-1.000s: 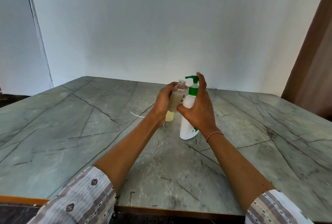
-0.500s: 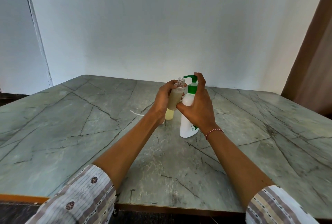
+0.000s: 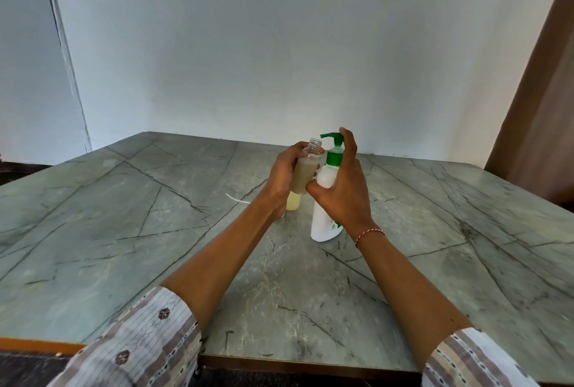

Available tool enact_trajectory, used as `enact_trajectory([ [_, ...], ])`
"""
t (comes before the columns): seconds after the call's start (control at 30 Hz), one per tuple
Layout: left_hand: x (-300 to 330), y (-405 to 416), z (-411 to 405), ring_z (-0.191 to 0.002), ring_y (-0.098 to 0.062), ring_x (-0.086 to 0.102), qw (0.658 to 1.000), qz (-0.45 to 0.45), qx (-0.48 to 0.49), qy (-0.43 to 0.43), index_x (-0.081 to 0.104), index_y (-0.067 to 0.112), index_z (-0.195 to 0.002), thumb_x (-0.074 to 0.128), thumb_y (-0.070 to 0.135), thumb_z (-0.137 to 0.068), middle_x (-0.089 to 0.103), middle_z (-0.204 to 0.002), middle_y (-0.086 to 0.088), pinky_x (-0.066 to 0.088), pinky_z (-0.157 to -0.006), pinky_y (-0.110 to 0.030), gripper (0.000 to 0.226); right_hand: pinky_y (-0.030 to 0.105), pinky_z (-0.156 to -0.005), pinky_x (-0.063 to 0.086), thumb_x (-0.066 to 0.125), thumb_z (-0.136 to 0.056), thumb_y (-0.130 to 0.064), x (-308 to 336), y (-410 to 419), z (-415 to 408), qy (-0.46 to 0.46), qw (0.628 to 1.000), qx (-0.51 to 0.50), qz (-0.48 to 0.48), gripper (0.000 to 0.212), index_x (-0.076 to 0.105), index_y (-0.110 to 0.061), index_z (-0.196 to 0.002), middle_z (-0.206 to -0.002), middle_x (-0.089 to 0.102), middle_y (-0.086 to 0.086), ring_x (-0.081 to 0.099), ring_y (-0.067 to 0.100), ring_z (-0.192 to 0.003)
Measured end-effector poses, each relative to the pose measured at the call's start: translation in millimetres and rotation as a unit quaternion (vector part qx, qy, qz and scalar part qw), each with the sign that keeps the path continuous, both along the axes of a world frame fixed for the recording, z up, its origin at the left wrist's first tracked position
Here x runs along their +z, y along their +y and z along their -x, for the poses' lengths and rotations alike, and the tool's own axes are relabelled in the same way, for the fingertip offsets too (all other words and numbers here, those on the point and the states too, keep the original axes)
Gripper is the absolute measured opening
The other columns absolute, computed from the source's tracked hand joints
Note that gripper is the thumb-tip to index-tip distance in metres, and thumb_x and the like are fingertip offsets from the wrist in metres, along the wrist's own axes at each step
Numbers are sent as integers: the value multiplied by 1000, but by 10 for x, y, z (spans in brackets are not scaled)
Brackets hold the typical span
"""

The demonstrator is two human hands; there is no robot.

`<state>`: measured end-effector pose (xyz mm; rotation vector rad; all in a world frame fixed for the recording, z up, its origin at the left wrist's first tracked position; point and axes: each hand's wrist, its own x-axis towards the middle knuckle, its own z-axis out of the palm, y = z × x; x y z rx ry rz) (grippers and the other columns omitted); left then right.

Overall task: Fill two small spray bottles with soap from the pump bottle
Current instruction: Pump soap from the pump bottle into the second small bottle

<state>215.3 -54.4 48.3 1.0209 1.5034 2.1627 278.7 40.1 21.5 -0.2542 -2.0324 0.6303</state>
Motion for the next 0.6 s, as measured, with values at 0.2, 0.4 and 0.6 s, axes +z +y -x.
enact_trajectory([
  [0.2, 1, 5, -9, -75, -14, 57, 1000, 3, 7, 4, 63, 26, -85, 31, 21, -95, 66, -87, 2, 46, -70, -27, 33, 46, -87, 53, 79, -66, -26, 19, -16, -39, -3, 1000, 9, 5, 113, -1, -38, -145, -138, 46, 1, 54, 25, -111],
  [0.4, 10, 1, -21, -78, -14, 58, 1000, -4, 1, 2, 61, 24, -89, 29, 19, -95, 65, -93, 0, 47, -71, -28, 32, 45, -90, 52, 80, -66, -26, 26, 2, -23, -8, 1000, 17, 2, 106, 8, -29, -144, -138, 45, 2, 54, 25, -112],
  [0.6, 6, -1, -22, -80, -15, 57, 1000, -4, 6, -10, 60, 23, -93, 30, 20, -96, 64, -95, -2, 47, -71, -27, 30, 41, -84, 54, 80, -64, -24, 23, -4, -3, -2, 1000, 9, -10, 99, 16, -27, -140, -129, 50, 2, 57, 23, -103],
])
